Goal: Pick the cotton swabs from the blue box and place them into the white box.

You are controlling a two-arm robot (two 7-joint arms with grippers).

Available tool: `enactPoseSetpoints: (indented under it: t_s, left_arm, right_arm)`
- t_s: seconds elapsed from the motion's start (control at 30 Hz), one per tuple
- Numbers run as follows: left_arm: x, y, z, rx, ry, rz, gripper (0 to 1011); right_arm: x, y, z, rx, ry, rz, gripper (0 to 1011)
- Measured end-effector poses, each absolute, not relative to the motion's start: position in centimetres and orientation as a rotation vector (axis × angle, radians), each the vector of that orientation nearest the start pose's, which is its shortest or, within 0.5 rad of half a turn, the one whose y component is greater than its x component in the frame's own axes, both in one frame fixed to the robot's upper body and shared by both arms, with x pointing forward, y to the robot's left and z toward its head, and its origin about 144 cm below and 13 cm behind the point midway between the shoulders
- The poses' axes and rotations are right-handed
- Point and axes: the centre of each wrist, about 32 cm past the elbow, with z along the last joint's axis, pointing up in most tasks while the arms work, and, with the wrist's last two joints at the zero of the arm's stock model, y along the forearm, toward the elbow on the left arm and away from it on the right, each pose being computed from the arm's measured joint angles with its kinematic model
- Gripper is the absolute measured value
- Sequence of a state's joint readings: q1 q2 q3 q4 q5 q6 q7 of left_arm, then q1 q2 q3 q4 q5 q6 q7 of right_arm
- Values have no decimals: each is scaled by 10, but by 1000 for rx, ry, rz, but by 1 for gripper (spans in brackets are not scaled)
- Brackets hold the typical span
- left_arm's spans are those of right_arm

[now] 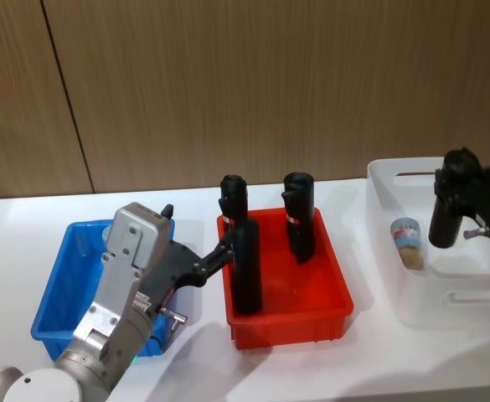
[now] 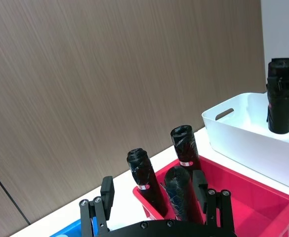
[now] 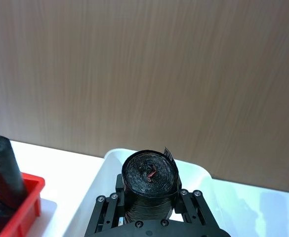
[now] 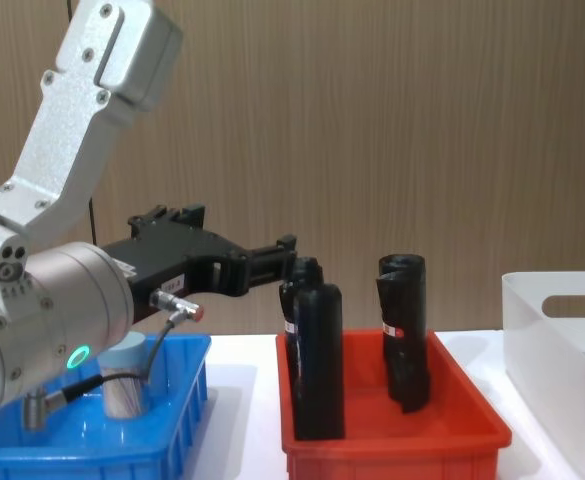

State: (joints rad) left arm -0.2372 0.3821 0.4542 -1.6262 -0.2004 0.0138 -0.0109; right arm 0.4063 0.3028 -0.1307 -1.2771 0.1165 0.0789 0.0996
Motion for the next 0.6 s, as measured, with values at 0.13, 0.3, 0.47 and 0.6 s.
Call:
enactPoseSetpoints:
  t_s: [0.13, 0.3, 0.47, 0.6]
  left_arm:
    - [492, 198, 1204, 61, -268, 1124, 1004]
    - [492, 198, 1204, 61, -268, 1124, 1004]
    - [492, 198, 1204, 61, -268, 1124, 1004]
    - [492, 198, 1204, 61, -268, 1124, 1004]
  right_arm:
    - [571, -308, 1202, -176, -155, -1463, 568]
    - [573, -312, 1195, -183, -145, -1475, 730]
    - [573, -314, 1192, -179, -148, -1478, 882]
    - [570, -314, 1192, -166, -153, -1476, 974]
